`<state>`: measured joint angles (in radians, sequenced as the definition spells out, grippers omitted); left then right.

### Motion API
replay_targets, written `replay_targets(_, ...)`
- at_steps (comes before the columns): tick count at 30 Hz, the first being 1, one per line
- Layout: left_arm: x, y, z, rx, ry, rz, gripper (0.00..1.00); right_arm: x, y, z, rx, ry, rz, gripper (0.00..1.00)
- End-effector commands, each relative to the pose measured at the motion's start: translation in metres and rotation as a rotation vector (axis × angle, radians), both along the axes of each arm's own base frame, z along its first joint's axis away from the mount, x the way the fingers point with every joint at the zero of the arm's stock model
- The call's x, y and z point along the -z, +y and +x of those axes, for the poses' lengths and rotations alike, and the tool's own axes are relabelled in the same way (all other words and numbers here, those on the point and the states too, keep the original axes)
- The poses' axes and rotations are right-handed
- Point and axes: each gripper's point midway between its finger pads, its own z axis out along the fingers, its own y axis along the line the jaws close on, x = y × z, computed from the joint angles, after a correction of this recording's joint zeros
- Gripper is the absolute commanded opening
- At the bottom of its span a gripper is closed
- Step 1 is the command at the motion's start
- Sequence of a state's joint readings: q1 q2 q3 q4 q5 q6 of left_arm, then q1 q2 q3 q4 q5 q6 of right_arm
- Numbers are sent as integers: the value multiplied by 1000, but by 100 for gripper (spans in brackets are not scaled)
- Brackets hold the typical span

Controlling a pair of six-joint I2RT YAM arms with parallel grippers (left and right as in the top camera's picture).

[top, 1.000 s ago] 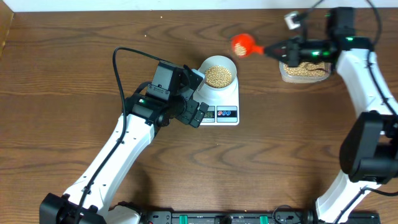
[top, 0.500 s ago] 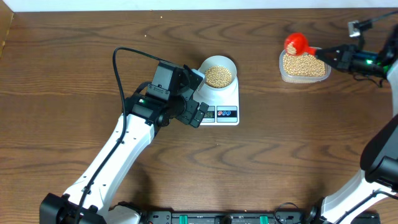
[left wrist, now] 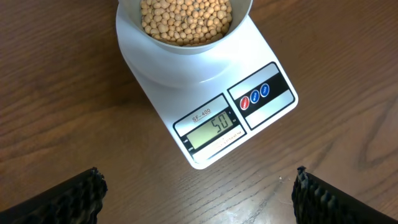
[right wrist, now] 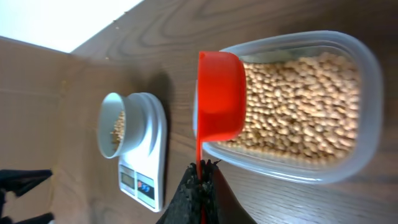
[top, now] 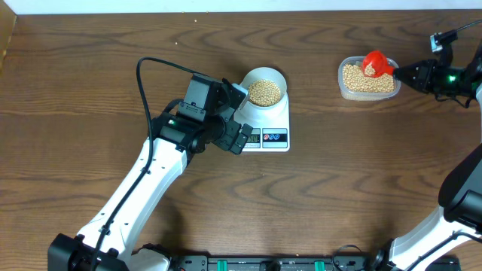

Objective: Scoop item into bowl and weigh 50g on scale
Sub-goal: 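Move the red scoop away from the bowl toward the bean tub, then lower the red scoop into the clear bean tub with the right gripper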

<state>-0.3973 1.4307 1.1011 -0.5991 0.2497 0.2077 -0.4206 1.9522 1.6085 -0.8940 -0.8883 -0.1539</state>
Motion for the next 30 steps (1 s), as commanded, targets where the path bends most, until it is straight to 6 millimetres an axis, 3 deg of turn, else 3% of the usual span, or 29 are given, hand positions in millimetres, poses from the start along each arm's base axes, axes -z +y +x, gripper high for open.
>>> replay_targets(1, 0, 0, -1, 9, 2, -2, 98, -14, -6, 1, 17, -29, -72, 1)
replay_targets(7, 0, 0, -1, 9, 2, -2, 98, -14, -15, 0, 49, -14, -195, 2)
replay_targets(13, 0, 0, -1, 9, 2, -2, 98, -25, -12, 2, 71, -24, -435, 1)
replay_targets(22, 0, 0, -1, 9, 2, -2, 98, -18, 8, 1, 51, 45, -893, 1)
replay_targets(30, 0, 0, -1, 9, 2, -2, 98, -26, 27, -2, 37, 45, -1159, 3)
